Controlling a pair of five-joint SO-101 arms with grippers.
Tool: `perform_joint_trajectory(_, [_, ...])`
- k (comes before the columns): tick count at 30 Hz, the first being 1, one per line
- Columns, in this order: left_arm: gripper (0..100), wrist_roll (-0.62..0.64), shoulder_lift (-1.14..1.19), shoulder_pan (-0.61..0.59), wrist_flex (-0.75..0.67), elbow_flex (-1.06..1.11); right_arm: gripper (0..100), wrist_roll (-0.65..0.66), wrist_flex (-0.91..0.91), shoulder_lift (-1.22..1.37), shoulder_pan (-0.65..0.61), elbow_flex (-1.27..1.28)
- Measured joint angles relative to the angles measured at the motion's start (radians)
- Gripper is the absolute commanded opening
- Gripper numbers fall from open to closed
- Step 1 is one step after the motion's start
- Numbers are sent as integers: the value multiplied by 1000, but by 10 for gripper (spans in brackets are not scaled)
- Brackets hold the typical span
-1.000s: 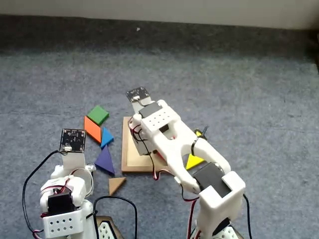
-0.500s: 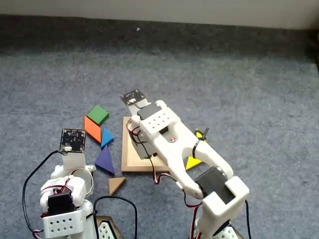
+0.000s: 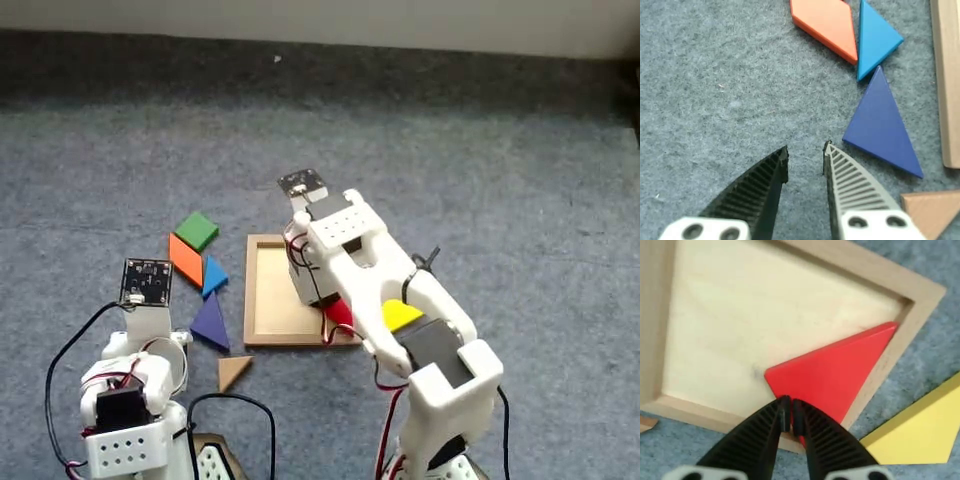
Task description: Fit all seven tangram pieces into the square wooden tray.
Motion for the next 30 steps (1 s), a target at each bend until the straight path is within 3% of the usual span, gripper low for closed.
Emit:
perform_joint_trajectory(13, [133,0,0,0,0,0,4,61,-8,87,49,-164])
perform_joint_trajectory(18, [133,0,0,0,0,0,5,71,40,-8,49,-164])
perform_joint_trajectory(30, [133,0,0,0,0,0,5,140,-170,-167,17,175])
